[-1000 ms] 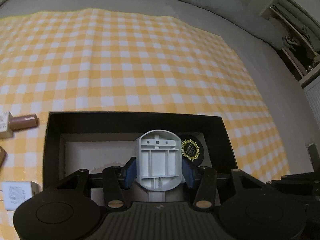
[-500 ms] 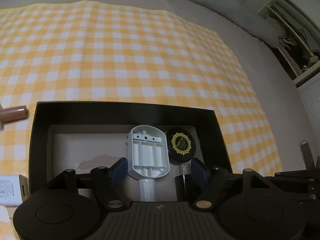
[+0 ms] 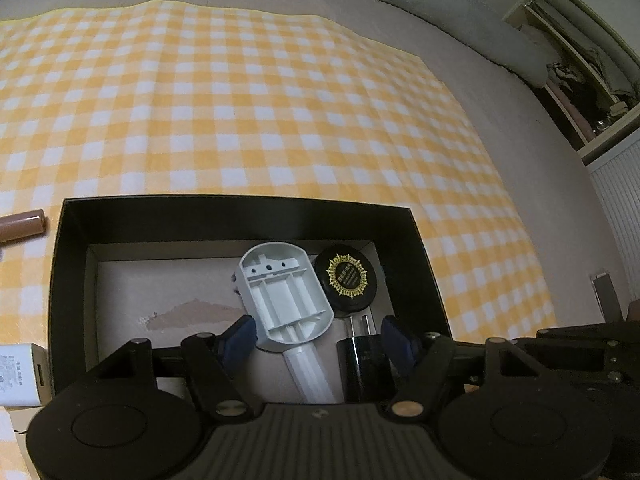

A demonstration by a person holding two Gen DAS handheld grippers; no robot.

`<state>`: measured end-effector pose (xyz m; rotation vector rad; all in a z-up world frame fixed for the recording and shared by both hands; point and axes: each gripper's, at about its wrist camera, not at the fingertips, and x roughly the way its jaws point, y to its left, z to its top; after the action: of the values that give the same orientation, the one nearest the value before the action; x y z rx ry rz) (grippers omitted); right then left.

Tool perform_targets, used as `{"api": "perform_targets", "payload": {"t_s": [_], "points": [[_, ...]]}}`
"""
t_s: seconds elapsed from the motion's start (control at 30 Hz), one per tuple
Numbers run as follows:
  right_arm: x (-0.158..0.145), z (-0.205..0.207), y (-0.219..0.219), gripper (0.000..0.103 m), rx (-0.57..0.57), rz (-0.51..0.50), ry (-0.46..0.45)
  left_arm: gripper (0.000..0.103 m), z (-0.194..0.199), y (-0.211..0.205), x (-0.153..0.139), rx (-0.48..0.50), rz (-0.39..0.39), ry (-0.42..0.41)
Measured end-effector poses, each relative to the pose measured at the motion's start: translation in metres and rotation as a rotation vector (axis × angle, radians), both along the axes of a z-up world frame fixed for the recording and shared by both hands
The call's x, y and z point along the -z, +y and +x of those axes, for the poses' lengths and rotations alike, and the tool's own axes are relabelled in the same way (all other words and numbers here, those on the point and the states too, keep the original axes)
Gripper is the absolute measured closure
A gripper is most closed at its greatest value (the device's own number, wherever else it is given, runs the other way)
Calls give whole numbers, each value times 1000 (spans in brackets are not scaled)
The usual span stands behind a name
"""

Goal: Organize rigid objects
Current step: 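Carry the grey holder with the left tool into the box and release, then return the left tool and grasp the carved wooden block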

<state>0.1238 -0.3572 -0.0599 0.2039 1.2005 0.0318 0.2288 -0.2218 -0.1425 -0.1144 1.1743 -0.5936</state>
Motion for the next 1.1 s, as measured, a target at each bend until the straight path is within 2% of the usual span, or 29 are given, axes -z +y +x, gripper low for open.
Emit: {"api": "perform_targets", "payload": {"t_s": [0.2, 0.37, 0.67, 0.93, 1.1], "points": [[0, 0, 0, 98, 0, 0, -1, 31, -5, 7, -13, 3, -12, -20], [0, 0, 0, 98, -3, -3, -1, 22, -14, 16, -36, 26, -33, -64], [0, 0, 1, 98, -4, -5, -1, 3, -34, 45, -88, 40, -30, -276], [0, 1, 2, 98, -4, -6, -2, 0, -33, 91, -119, -21, 13, -440], [1, 1, 3, 98, -3, -7, -1, 0, -26, 119, -128, -61, 69, -506]]}}
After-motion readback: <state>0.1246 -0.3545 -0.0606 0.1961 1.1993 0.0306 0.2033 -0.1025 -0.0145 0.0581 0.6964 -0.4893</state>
